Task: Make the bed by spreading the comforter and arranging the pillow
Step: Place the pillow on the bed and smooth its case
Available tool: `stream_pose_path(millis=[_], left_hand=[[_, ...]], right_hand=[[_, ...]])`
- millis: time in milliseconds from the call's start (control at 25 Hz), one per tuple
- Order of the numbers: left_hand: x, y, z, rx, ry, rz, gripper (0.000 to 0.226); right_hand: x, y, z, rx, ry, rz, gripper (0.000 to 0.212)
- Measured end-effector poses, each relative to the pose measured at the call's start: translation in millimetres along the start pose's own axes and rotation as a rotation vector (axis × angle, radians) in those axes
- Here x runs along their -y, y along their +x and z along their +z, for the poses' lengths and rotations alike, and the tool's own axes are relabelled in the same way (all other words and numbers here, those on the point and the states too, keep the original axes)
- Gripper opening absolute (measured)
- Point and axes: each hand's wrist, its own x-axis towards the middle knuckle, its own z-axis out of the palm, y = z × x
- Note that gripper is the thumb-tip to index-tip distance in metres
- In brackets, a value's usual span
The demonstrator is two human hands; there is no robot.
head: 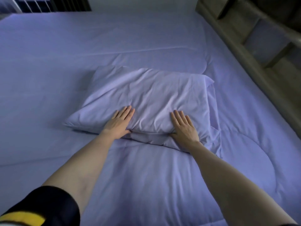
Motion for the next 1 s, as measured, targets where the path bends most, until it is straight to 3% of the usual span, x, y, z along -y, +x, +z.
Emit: stream_pose_path(millis=[240, 480, 720, 840, 1000], left_hand=[[2, 1, 9, -0.151, 0.074, 0.054, 0.071], [-5, -20, -9, -0.187, 0.018, 0.047, 0.05], [-24, -74, -34, -0.153, -0.015, -0.01, 0.046], [-47, -105, -45, -0.145, -0.015, -0.006, 0.036], [-91, -155, -45, -0.127, -0.005, 0.057, 0.029]], right_hand=[[2, 1, 13, -0.297, -0.038, -0.057, 0.049], [23, -20, -8, -0.278, 0.022, -0.007, 0.041], [44, -52, -39, -0.3, 0.117, 0.171, 0.01], [45, -75, -51, -0.255, 0.166, 0.199, 0.014], [35, -124, -64, -0.183, 0.158, 0.099, 0.021]])
